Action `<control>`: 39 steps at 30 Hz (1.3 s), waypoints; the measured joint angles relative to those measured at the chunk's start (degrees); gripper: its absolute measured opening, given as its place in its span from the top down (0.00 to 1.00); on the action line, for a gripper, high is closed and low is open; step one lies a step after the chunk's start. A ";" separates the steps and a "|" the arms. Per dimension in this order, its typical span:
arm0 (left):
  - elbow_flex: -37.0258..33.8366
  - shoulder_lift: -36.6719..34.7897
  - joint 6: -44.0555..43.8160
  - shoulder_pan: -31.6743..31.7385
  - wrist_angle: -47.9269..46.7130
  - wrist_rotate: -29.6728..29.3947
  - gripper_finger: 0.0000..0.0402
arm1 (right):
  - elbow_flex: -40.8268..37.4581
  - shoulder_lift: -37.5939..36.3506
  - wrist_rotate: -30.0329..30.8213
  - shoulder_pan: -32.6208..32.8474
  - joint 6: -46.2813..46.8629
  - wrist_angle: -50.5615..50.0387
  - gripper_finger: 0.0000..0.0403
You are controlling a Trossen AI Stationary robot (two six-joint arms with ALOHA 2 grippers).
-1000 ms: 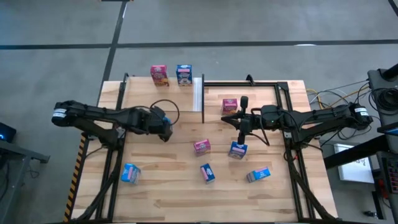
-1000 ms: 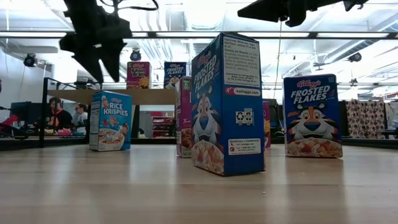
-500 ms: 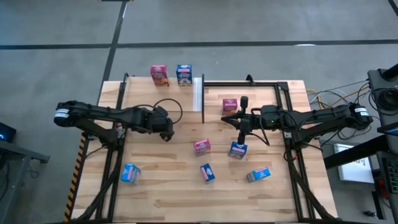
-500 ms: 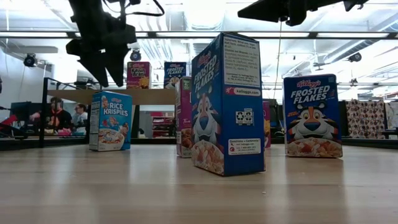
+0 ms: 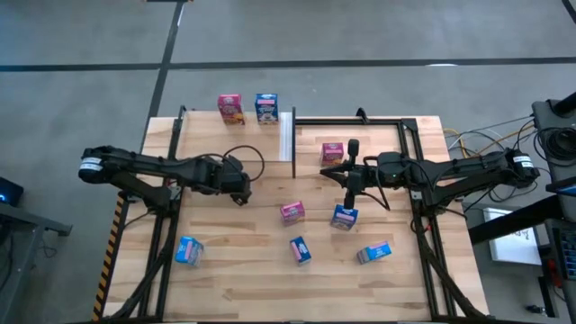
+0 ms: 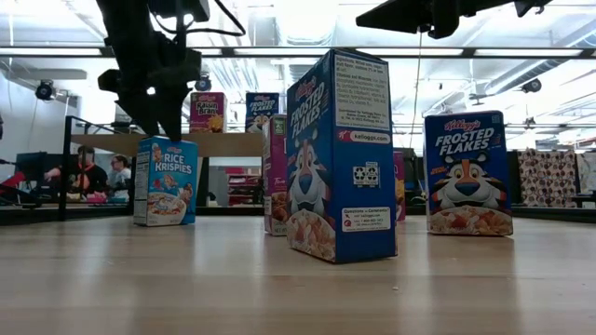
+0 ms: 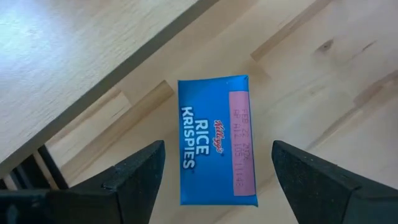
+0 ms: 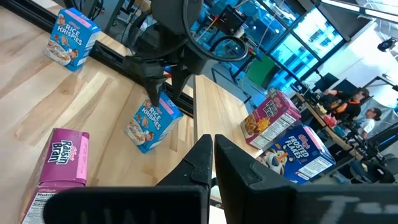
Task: Stack cereal on shelf
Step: Put the top light blue cereal box on the shelf
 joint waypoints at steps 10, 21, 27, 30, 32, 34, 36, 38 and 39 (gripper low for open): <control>-0.99 0.00 0.89 0.22 1.93 -1.29 0.31 | 0.00 0.00 0.02 0.00 0.00 0.00 0.98; -3.98 0.00 -0.56 0.31 3.63 -1.42 0.36 | 0.00 0.00 0.00 0.00 0.00 0.00 0.98; -5.37 0.00 -0.02 0.31 4.92 -1.38 0.37 | -0.09 0.02 0.00 0.00 0.00 -0.02 0.98; -5.28 0.00 0.63 0.31 5.04 -1.36 0.39 | -0.09 0.02 0.00 0.00 0.00 -0.02 0.98; -5.02 0.00 0.76 0.31 5.21 -1.36 0.41 | -0.09 0.02 0.01 0.00 0.00 -0.01 0.98; -4.62 -0.02 0.92 0.31 5.37 -1.36 0.43 | -0.09 0.02 0.01 0.00 0.00 0.00 0.98; -4.43 -0.04 0.99 0.31 5.36 -1.35 0.44 | -0.09 0.02 0.01 0.00 0.00 -0.02 0.98; -4.41 -0.04 0.99 0.31 5.34 -1.32 0.46 | -0.09 0.02 0.02 0.00 0.00 0.00 0.98; -4.40 -0.04 0.99 0.31 5.34 -1.21 0.47 | -0.09 0.02 0.00 0.01 0.00 -0.01 0.98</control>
